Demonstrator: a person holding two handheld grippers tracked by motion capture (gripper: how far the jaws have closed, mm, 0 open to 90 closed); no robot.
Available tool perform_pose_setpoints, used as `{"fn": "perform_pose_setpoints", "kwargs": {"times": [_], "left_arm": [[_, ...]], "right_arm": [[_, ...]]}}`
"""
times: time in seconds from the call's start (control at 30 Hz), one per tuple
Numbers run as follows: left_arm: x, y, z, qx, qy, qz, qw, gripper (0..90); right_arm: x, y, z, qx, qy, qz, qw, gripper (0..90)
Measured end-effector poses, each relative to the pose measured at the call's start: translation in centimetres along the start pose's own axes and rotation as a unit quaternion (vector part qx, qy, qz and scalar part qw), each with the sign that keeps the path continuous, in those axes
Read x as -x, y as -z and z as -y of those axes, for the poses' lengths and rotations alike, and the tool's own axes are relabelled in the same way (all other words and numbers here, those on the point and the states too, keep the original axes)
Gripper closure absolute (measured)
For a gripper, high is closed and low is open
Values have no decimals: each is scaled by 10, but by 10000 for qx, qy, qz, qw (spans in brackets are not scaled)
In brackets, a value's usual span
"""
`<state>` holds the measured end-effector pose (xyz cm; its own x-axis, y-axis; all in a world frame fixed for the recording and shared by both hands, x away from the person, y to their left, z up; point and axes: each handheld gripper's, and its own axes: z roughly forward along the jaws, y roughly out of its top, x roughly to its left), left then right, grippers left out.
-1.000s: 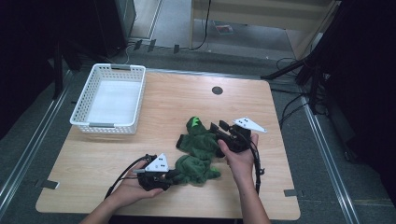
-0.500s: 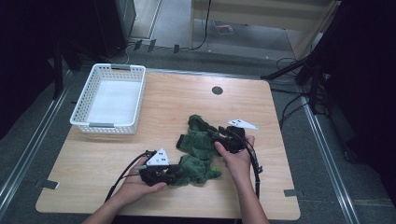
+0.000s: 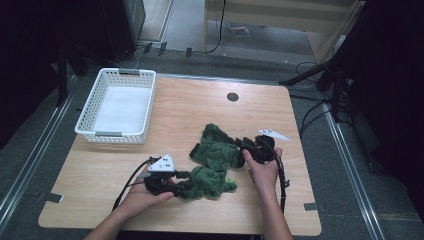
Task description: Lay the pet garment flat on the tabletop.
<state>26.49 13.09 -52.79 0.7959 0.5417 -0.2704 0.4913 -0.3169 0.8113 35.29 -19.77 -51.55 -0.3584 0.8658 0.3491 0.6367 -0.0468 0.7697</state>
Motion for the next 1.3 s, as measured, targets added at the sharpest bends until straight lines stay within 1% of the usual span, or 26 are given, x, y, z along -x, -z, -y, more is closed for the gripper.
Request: {"fn": "perform_pose_setpoints", "kwargs": {"times": [0.07, 0.13, 0.2, 0.23, 0.27, 0.33, 0.37, 0.43, 0.5, 0.53, 0.6, 0.63, 0.67, 0.73, 0.8, 0.87, 0.9, 0.93, 0.97, 1.03, 1.1, 1.13, 1.17, 1.2, 1.23, 1.3], "left_arm": [[-8, 1, -8, 176, 236, -251, 9993, 462], [-18, -3, -19, 313, 464, -623, 9965, 452], [-25, -11, -28, 428, 689, -790, 9936, 438], [-30, -17, -34, 400, 826, -897, 9917, 432], [-35, -26, -40, 328, 946, -1029, 9896, 432], [-44, -43, -51, 187, 1135, -1197, 9861, 408], [-48, -52, -56, 99, 1161, -1307, 9845, 396], [-56, -70, -65, -119, 1246, -1535, 9802, 361], [-61, -84, -69, -274, 1324, -1612, 9776, 343], [-62, -89, -71, -313, 1310, -1655, 9770, 345], [-58, -95, -71, -338, 1182, -1666, 9783, 387], [-54, -97, -70, -400, 1035, -1681, 9795, 532], [-50, -98, -69, -481, 866, -1757, 9794, 532], [-45, -99, -67, -552, 679, -1788, 9800, 679], [-43, -96, -65, -591, 543, -1930, 9779, 780], [-43, -92, -61, -681, 563, -1940, 9770, 879], [-44, -89, -58, -748, 533, -1967, 9762, 900], [-45, -86, -53, -695, 586, -1946, 9767, 900], [-46, -82, -50, -644, 653, -1947, 9766, 900], [-48, -73, -45, -630, 692, -2027, 9748, 900], [-52, -66, -42, -614, 823, -2071, 9729, 889], [-55, -63, -42, -565, 889, -2133, 9713, 828], [-57, -60, -43, -418, 994, -2120, 9713, 761], [-60, -58, -44, -225, 1101, -2031, 9727, 721], [-62, -57, -47, -72, 1192, -1988, 9727, 661], [-63, -60, -56, 124, 1228, -1941, 9732, 542]], "right_arm": [[-2, 1, -5, 127, 78, -98, 9998, 559], [-5, 0, -10, 100, 183, -231, 9995, 519], [-14, -4, -14, 122, 492, -389, 9980, 493], [-16, -6, -15, 97, 590, -401, 9974, 476], [-16, -6, -15, 97, 590, -401, 9974, 476], [-20, -13, -16, 22, 790, -321, 9964, 455], [-20, -17, -17, -13, 866, -262, 9959, 448], [-18, -25, -19, -111, 848, -238, 9961, 437], [-14, -35, -20, -289, 808, -328, 9958, 433], [-14, -39, -19, -353, 852, -271, 9954, 453], [-14, -48, -15, -485, 949, -194, 9941, 527], [-13, -54, -11, -677, 1031, -63, 9924, 665], [-13, -54, -11, -677, 1031, -63, 9924, 665], [-9, -56, -9, -748, 1032, 4, 9918, 782], [-4, -53, -9, -682, 829, -9, 9942, 860], [0, -50, -9, -609, 726, 49, 9955, 884], [2, -48, -8, -577, 691, 86, 9959, 886], [4, -45, -7, -533, 701, 159, 9960, 887], [4, -45, -7, -533, 701, 159, 9960, 887], [6, -44, -6, -543, 715, 250, 9956, 883], [9, -43, -6, -502, 611, 270, 9965, 856], [10, -43, -7, -456, 525, 232, 9973, 829], [11, -43, -8, -417, 456, 141, 9980, 793], [11, -43, -9, -370, 425, 41, 9984, 739], [10, -43, -9, -330, 410, -48, 9986, 692], [7, -43, -10, -302, 526, -139, 9981, 655]]}}
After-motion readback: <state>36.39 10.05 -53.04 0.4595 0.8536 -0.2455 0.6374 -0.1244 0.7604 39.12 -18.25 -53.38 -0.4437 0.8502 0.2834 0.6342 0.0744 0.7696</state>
